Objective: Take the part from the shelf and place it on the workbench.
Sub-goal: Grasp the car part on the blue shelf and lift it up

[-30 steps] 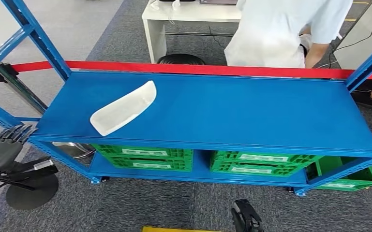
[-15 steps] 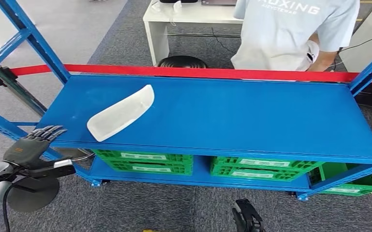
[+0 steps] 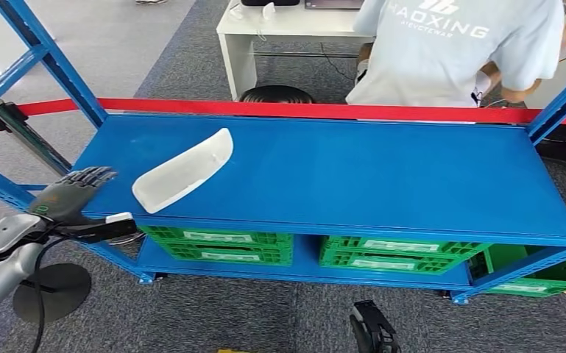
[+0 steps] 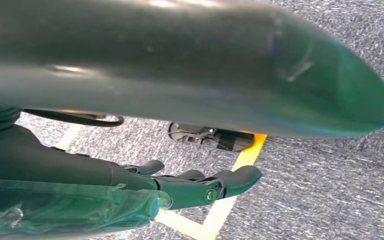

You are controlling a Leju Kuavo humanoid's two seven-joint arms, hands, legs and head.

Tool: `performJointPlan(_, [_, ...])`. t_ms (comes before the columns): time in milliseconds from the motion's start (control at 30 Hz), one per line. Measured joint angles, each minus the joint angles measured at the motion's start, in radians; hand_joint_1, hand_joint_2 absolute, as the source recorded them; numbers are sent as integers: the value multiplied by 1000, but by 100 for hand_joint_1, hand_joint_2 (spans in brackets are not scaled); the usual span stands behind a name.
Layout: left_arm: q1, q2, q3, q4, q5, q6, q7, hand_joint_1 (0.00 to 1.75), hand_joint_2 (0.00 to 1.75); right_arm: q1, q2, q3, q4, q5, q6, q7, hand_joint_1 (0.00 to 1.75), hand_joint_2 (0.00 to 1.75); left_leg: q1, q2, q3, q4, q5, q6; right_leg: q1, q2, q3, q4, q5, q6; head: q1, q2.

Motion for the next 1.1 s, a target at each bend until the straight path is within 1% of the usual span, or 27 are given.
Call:
performJointPlan(133, [-47, -31, -21, 36, -12, 22, 25, 0, 175, -1, 0, 0, 0, 0, -2, 2, 0, 0, -1, 0, 0, 1, 1, 1, -2, 1, 0, -2, 3, 3, 0, 0])
performJointPlan(200, [-68, -42, -31, 51, -10, 9, 27, 0, 175, -1, 0, 0, 0, 1, -2, 3, 0, 0, -2, 0, -1, 1, 2, 2, -2, 1, 0, -3, 4, 3, 0, 0])
performJointPlan(300, [-100, -49, -46, 79, 15, -33, 7, 0, 175, -1, 0, 0, 0, 2, -1, 5, 0, 0, -2, 0, -1, 1, 2, 2, -2, 1, 0, -3, 4, 4, 0, 0])
performJointPlan(400, [-127, -61, -50, 119, 88, -111, -17, 0, 175, -1, 0, 0, 0, 3, 1, 7, 0, 0, -2, 0, -1, 1, 3, 3, -2, 1, 0, -3, 4, 4, 0, 0])
performJointPlan(467, [-139, -72, -54, 146, 105, -139, -15, 0, 175, -1, 0, 0, 0, 4, 3, 9, 0, 0, -2, 0, -1, 1, 3, 3, -2, 1, 0, -3, 4, 4, 0, 0])
performJointPlan(667, [-166, -101, -78, 208, 56, -104, 35, 0, 175, -2, 0, 0, 0, 9, 3, 12, 0, 0, -2, 0, -1, 1, 3, 3, -2, 1, 0, -3, 5, 4, 0, 0])
performJointPlan(933, [-189, -125, -106, 260, 24, -90, 54, 0, 175, -3, 0, 0, 0, 15, 3, 16, 0, 0, -2, 0, -1, 1, 3, 3, -2, 1, 0, -4, 5, 5, 0, 0])
performJointPlan(1100, [-213, -145, -121, 303, 0, -59, 46, 0, 175, -5, -1, 0, 0, 19, 3, 17, 0, 0, -2, 0, -1, 1, 3, 3, -2, 1, 0, -4, 5, 5, 0, 0])
